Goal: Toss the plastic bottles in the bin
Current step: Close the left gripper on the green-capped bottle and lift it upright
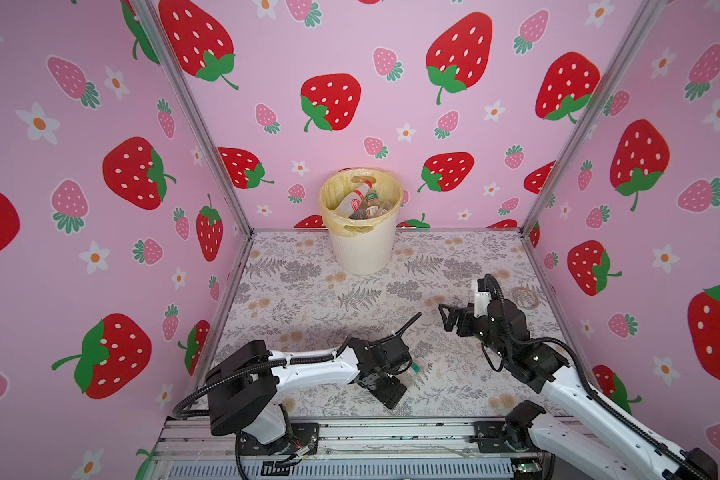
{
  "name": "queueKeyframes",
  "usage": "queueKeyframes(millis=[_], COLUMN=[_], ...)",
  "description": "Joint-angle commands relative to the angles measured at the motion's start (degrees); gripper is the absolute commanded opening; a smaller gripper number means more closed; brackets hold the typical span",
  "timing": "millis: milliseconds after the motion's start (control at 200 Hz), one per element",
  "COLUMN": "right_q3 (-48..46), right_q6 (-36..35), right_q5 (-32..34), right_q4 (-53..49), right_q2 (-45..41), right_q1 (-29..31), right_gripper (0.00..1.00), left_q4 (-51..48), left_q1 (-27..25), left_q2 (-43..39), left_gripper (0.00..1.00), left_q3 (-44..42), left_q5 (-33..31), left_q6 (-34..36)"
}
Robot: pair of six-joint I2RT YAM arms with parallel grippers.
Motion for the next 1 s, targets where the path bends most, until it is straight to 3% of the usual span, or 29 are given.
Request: queueKeyframes(millis=[0, 400, 755, 996], right_q3=[-0.7, -0.9, -1.3, -1.2], right_q6=[1.1, 1.3, 1.3, 1.3], right_q5=[0.8, 0.4, 0.4, 0.3], right_q4=[0.9, 1.6, 1.9, 2.1], right_q2=[-0.3, 0.6, 0.9, 1.1], right_q1=[-0.3, -0.3, -0.3, -0.3], right_gripper=[0.99, 0.99, 0.99, 0.99], left_q4=[-1.4, -1.3, -1.9, -2.0], left_q1=[-0.2, -0.2, 1.5, 6.4], left_q2=[0.2, 0.2, -2.3, -4.4], left_gripper=[0.86, 0.64, 0.61, 0.57], left_q3=[2.3, 3.0, 4.4, 5.3], left_q5=[-1.4, -2.0, -7.4, -4.9], left_q6=[-0.1, 0.1, -3.2, -4.2])
